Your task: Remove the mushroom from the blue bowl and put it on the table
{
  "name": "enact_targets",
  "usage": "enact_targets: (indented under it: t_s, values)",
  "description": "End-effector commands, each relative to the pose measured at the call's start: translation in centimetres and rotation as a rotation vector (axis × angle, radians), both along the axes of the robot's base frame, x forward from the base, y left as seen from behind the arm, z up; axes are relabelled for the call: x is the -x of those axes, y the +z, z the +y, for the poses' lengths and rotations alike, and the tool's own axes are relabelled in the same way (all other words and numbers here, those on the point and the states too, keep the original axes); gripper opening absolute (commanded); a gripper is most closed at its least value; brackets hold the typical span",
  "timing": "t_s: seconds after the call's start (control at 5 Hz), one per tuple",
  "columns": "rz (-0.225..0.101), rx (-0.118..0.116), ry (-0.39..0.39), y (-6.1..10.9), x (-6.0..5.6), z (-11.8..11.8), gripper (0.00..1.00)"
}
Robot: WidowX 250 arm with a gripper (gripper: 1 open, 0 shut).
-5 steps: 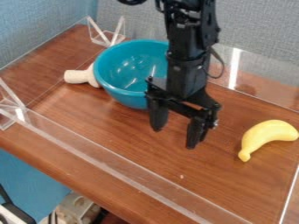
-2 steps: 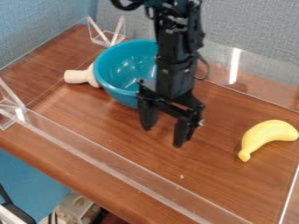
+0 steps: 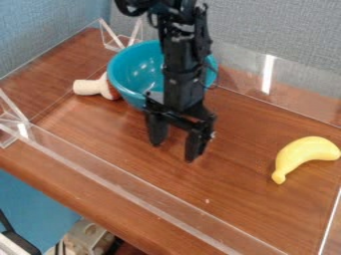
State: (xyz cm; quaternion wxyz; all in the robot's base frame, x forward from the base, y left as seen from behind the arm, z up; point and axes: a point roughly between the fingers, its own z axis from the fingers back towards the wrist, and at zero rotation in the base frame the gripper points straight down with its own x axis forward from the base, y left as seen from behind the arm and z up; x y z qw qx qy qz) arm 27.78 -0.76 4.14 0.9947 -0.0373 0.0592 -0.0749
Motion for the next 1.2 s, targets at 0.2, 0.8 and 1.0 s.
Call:
enact_targets:
  t_s: [0.2,0.8,1.0]
  values:
    - [-0.054,0.001,0.030,2.3,-1.0,1.2,0.00]
    - [-0.063,0.025,0.041,5.0,1.0,0.1,0.00]
    - [-0.062,0.033,-0.008,5.7,1.2,0.4,0.00]
